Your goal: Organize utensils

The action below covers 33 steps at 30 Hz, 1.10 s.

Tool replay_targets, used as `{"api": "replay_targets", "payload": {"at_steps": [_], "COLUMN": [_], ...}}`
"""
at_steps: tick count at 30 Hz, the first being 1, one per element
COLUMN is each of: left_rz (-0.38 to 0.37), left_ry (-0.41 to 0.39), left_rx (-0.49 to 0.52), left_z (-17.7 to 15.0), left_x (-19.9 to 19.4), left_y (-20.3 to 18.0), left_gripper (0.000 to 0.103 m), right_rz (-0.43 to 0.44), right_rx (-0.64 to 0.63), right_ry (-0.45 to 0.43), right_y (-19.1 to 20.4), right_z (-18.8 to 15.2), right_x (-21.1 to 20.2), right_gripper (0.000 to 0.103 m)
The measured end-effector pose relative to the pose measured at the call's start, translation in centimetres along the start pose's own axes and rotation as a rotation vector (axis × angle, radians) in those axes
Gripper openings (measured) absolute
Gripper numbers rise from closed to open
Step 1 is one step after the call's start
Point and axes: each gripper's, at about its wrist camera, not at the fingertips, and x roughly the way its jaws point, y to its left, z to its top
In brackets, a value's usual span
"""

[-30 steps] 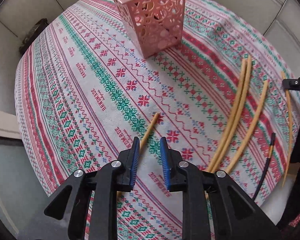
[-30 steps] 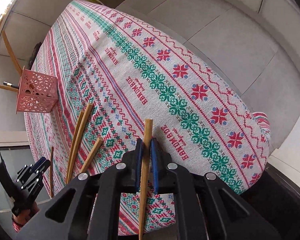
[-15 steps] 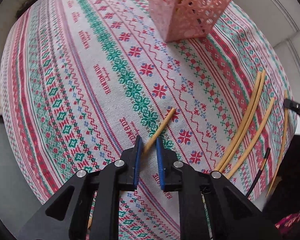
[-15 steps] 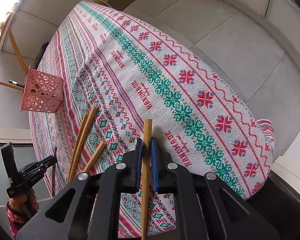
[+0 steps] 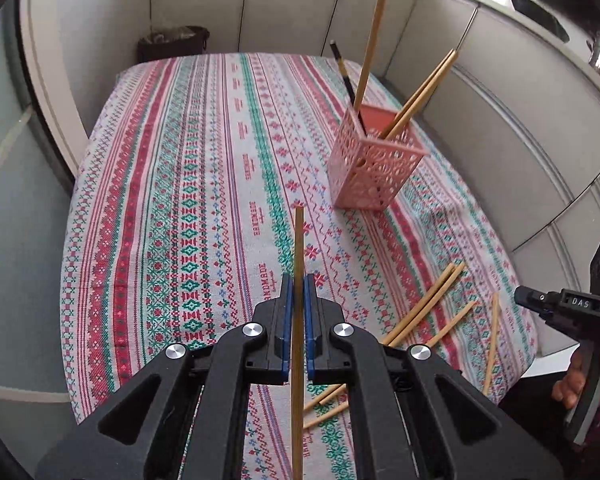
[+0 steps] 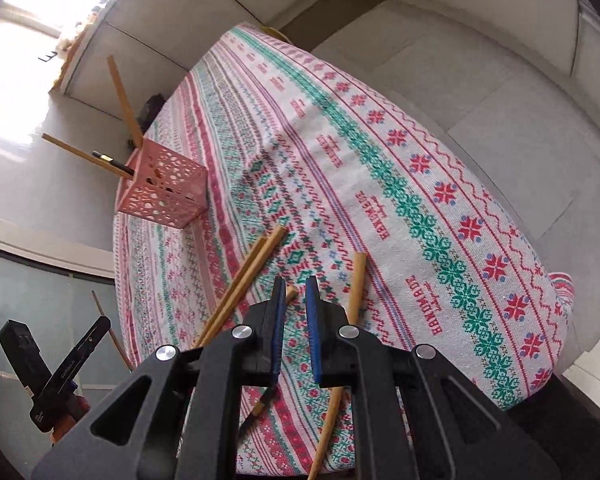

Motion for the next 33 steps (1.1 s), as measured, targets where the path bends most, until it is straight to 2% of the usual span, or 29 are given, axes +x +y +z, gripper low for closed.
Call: {"api": "replay_targets", "payload": {"at_steps": [2, 5, 7, 10, 12, 14, 17, 18, 23, 24, 25, 26, 28, 30, 33], "left_rz": [-0.008, -0.019, -0.033, -0.060, -0.079, -0.089, -0.111, -0.118, -0.120, -0.122, -0.123, -0.125, -0.131, -0.134, -0.140], "left_ry": [-0.074, -0.151, -0.175, -0.209, -0.233, -0.254, -0.281, -0.289, -0.325, -0.329, -0.332, -0.336, -0.341, -0.344, -0.365], "left_rx": [-0.023, -0.031, -0.027, -0.022, -0.019, -0.008, 0.002, 0.001, 0.015, 0.013, 0.011, 0.008, 0.008, 0.010, 0.016], "left_z": [-0.1, -0.3, -0.5, -0.7, -0.8, -0.8, -0.7, -0.6, -0.3, -0.2, -0.2, -0.2, -0.3, -0.3, -0.1], "left_x": [-2.0, -2.9, -3.9, -5.1, -5.7, -6.2, -7.1, -7.4, -8.3, -8.4, -8.4, -8.5, -8.5, -8.7, -9.5], "left_y": [-0.5, -3.5, -4.2, -5.1, -5.5, -6.0, -6.3, -6.2, -6.1, -6.1, -6.0, -6.0, -6.1, -6.2, -6.5], "left_gripper": [0.004, 0.004, 0.004, 0.004, 0.004, 0.004, 0.004, 0.004, 0.004, 0.004, 0.004, 0.004, 0.004, 0.004, 0.004], "right_rz": [0.018, 0.006, -0.057, -0.167, -0.236, -0.319, -0.390, -0.395, -0.443, -0.454, -0.472, -0.488, -0.479, -0.407, -0.321], "right_rx": [-0.043, -0.084, -0.032, 0.102, 0.087, 0.049, 0.022, 0.012, -0.005, -0.021, -0.045, -0.074, -0.105, -0.086, -0.092], "right_ry": [-0.043, -0.072, -0.019, 0.110, 0.168, 0.171, 0.197, 0.191, 0.193, 0.189, 0.176, 0.166, 0.130, 0.104, 0.014], "right_y": [1.0, 1.7, 0.7, -2.1, -2.1, -1.4, -0.4, 0.1, 1.5, 1.8, 2.1, 2.3, 2.7, 2.7, 2.8], "right_z": [0.1, -0.3, -0.3, 0.4, 1.2, 1.9, 2.7, 2.7, 2.3, 2.0, 1.9, 1.5, 0.6, -0.1, -0.9], "right_x": [-1.3, -2.8, -2.5, -0.2, 1.7, 3.2, 5.3, 5.5, 6.4, 6.5, 6.5, 6.6, 6.6, 6.1, 3.7], "right_gripper": [0.010, 0.010, 0.011, 0.015, 0.015, 0.016, 0.030, 0.039, 0.046, 0.041, 0.017, 0.009, 0.008, 0.008, 0.008]}}
